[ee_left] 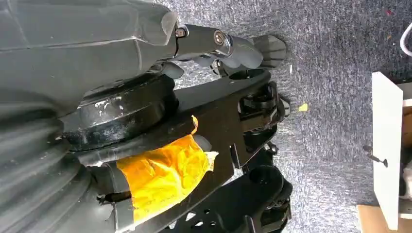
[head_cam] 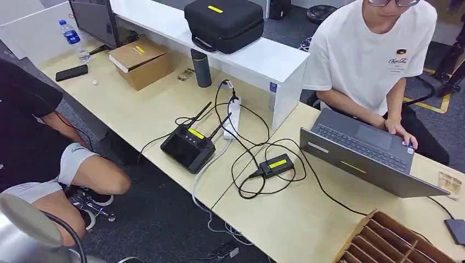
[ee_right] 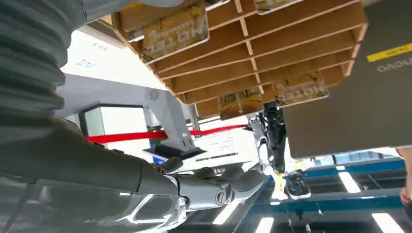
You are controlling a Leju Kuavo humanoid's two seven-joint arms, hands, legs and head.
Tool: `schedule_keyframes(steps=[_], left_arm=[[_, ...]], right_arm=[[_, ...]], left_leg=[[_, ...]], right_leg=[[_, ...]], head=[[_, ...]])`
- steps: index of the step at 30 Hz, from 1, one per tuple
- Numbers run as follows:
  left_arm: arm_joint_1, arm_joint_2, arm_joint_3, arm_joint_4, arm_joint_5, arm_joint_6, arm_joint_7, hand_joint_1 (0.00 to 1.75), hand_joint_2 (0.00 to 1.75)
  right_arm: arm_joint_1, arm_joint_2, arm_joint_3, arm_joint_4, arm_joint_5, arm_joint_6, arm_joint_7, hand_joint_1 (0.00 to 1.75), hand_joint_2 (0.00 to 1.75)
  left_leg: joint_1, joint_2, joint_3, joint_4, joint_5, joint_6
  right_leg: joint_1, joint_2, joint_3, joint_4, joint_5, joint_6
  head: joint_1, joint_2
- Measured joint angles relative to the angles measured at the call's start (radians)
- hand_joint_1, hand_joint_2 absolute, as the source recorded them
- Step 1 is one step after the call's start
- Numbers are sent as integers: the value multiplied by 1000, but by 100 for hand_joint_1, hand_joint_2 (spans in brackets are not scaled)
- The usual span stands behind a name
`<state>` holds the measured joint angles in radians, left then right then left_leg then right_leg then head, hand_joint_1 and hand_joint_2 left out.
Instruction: Pass the card to the sensor for recognition and then transmit it.
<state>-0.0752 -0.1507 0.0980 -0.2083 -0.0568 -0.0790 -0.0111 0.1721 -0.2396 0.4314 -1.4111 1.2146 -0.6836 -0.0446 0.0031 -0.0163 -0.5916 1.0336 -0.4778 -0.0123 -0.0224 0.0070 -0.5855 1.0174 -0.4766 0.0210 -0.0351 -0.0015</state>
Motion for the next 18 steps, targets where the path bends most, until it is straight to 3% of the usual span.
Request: schedule_keyframes(steps=[18], left_arm=[[-1,-1,0,0,-2,-3,1,0,175]], right_arm=[[-7,29,-43,94,-28,0,-15,0,175]], left_leg=[[0,0,0,0,0,0]], right_leg=[[0,0,0,0,0,0]], head=[[0,0]])
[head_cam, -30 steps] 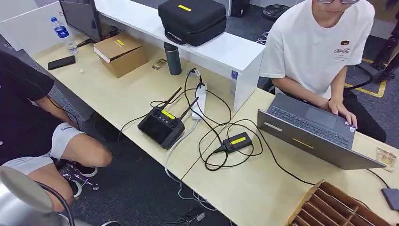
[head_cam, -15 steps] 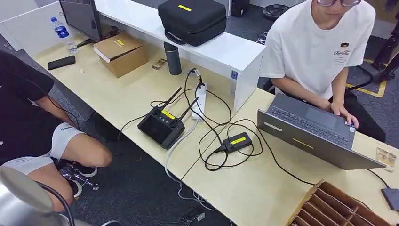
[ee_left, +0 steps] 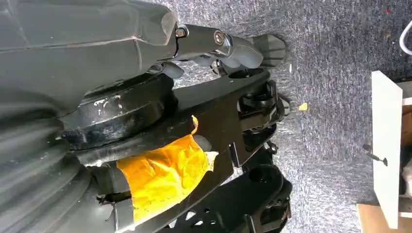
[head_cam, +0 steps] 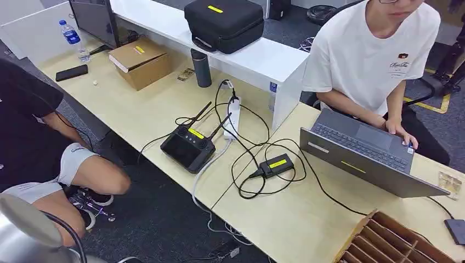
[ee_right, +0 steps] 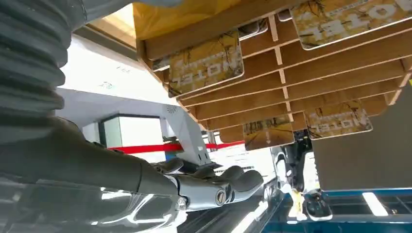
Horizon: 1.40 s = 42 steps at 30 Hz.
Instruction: Pass the card to the sensor for recognition and then transmit it.
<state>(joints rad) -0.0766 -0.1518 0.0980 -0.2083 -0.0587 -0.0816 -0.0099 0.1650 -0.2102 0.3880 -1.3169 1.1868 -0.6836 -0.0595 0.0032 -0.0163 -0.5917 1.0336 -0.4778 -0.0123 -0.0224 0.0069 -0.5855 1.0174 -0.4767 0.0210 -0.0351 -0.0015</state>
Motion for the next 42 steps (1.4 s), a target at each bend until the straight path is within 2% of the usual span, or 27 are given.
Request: schedule_keyframes(steps=[16,28,42], left_arm=[[-1,-2,-4,0,-6,0,3,0,175],[-1,-4,-5,0,-6,0,3,0,175],[-1,-4,-5,0,-7,-2,0,0,175]], right_arm=[[-28,34,-4,50,-23,0,-33,0,175],[-33,44,-5,67,-21,-1,-32,0,175],[-30,44,-64,69,-9,-1,-34,0,175]], left_leg=[[0,0,0,0,0,0],[0,0,0,0,0,0],[0,0,0,0,0,0]], right_leg=[[0,0,0,0,0,0],[0,0,0,0,0,0],[0,0,0,0,0,0]], head=[[0,0],[0,0],[0,0]])
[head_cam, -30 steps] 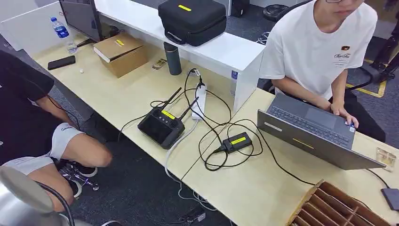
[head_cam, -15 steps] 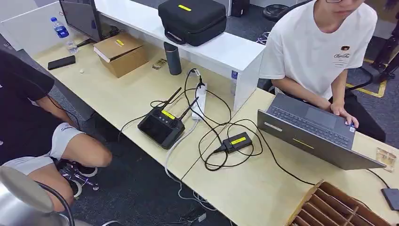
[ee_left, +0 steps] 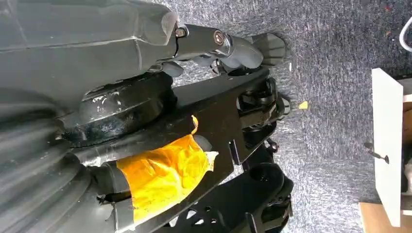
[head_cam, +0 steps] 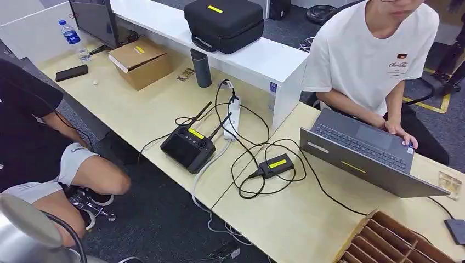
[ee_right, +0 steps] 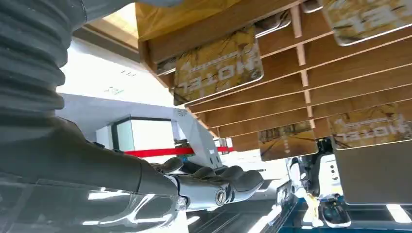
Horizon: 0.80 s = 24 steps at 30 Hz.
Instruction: Pass the card to the sensor for recognition and then transmit it.
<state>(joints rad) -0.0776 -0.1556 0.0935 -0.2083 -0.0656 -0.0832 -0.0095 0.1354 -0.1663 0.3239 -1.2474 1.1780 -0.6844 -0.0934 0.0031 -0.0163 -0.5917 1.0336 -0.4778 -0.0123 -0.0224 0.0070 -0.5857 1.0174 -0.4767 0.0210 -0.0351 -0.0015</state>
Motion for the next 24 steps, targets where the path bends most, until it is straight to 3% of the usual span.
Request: schedule_keyframes(steps=[9,10,11,12,24], left_arm=[[0,0,0,0,0,0,0,0,175],[0,0,0,0,0,0,0,0,175],[0,0,0,0,-1,0,0,0,175],[0,0,0,0,-1,0,0,0,175],[0,0,0,0,-2,0,0,0,175]], right_arm=[[1,2,-15,0,2,0,-6,0,175],[1,3,-15,0,1,0,-6,108,175],[1,4,-15,1,0,0,-6,108,175],[1,5,-15,2,-4,0,-7,175,175],[1,6,-15,16,-48,0,-24,175,175]], left_leg=[[0,0,0,0,0,0],[0,0,0,0,0,0],[0,0,0,0,0,0],[0,0,0,0,0,0],[0,0,0,0,0,0]], right_leg=[[0,0,0,0,0,0],[0,0,0,0,0,0],[0,0,0,0,0,0],[0,0,0,0,0,0],[0,0,0,0,0,0]], head=[[0,0],[0,0],[0,0],[0,0],[0,0]])
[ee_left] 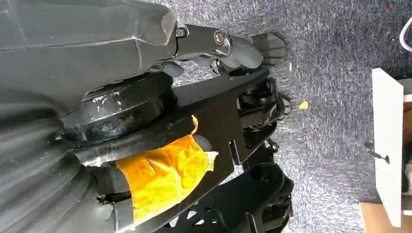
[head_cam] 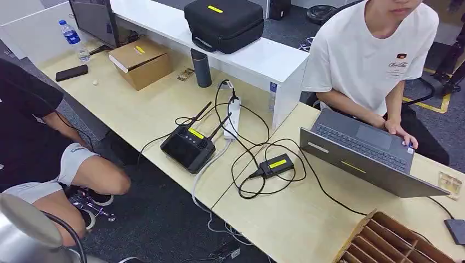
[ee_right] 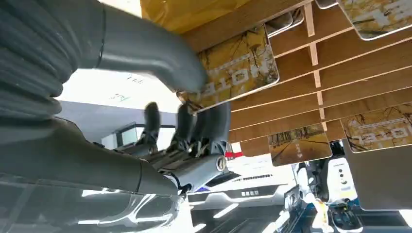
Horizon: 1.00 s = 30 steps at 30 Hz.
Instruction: Pass the card to the sensor for recognition and then transmit it.
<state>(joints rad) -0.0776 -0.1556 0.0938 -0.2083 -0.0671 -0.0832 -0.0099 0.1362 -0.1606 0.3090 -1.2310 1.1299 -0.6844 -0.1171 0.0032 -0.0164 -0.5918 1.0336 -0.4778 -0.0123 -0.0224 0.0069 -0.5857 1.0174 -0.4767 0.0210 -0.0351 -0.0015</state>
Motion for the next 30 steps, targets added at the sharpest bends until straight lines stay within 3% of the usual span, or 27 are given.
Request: schedule_keyframes(steps=[12,21,30], left_arm=[[0,0,0,0,-1,1,-1,0,175],[-1,-6,-10,0,-36,89,-10,0,175],[-2,-10,-11,0,-34,77,-2,0,175]], right_arm=[[0,0,0,0,-20,0,0,175,175],[13,0,-1,-6,-8,0,24,175,175],[-1,0,0,-40,-117,0,-27,175,175]], left_leg=[[0,0,0,0,0,0],[0,0,0,0,0,0],[0,0,0,0,0,0]], right_leg=[[0,0,0,0,0,0],[0,0,0,0,0,0],[0,0,0,0,0,0]], head=[[0,0],[0,0],[0,0]])
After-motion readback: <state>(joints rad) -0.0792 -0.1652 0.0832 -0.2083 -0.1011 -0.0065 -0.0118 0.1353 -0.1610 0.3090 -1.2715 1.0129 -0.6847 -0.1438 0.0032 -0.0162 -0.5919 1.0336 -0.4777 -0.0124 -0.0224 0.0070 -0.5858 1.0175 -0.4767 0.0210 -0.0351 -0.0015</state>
